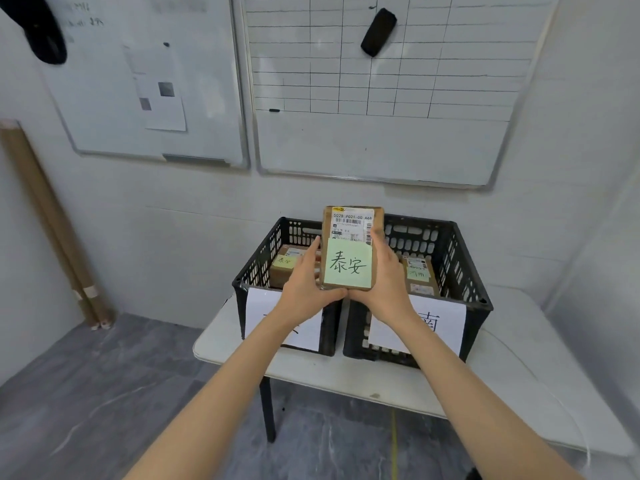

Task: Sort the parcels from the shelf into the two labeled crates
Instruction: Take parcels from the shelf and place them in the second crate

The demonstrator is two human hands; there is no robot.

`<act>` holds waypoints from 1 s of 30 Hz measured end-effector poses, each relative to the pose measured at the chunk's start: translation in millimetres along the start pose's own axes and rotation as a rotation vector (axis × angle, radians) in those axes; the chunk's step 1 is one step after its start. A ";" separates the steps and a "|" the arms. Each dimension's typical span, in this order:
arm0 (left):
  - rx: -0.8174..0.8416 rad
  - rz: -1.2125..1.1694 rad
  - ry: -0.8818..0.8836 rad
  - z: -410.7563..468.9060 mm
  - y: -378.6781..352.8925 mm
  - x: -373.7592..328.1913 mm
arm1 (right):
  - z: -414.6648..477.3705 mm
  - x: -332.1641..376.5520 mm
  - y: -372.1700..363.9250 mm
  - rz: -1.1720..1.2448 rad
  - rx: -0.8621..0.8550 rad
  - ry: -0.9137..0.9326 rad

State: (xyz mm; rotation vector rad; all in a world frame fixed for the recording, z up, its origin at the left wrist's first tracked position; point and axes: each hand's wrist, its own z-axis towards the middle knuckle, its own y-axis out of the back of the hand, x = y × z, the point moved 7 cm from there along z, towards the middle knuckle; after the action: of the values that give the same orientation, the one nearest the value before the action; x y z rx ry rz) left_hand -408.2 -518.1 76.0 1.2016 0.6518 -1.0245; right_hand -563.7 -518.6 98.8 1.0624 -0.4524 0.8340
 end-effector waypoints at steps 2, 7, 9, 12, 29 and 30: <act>0.027 0.014 -0.001 27.6 1.0 11.5 | 24.8 -12.1 -11.8 -0.037 0.010 -0.009; 0.066 0.049 -0.020 92.3 8.3 36.1 | 86.0 -34.9 -43.3 -0.060 0.059 -0.037; 0.073 0.090 -0.043 116.0 11.5 46.6 | 107.4 -45.3 -57.3 -0.050 0.079 -0.062; 0.076 0.136 -0.049 150.1 17.6 64.4 | 138.2 -62.4 -79.2 -0.045 0.117 -0.108; 0.071 0.213 0.059 273.8 45.5 182.2 | 244.3 -107.1 -173.7 0.129 0.442 -0.134; 0.069 0.219 0.074 276.0 47.0 188.7 | 247.3 -107.6 -177.0 0.161 0.458 -0.130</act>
State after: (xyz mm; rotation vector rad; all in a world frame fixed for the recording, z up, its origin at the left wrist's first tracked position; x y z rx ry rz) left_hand -313.6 -835.4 9.7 1.3452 0.5324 -0.8279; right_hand -477.6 -821.9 30.8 1.5243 -0.4717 1.0443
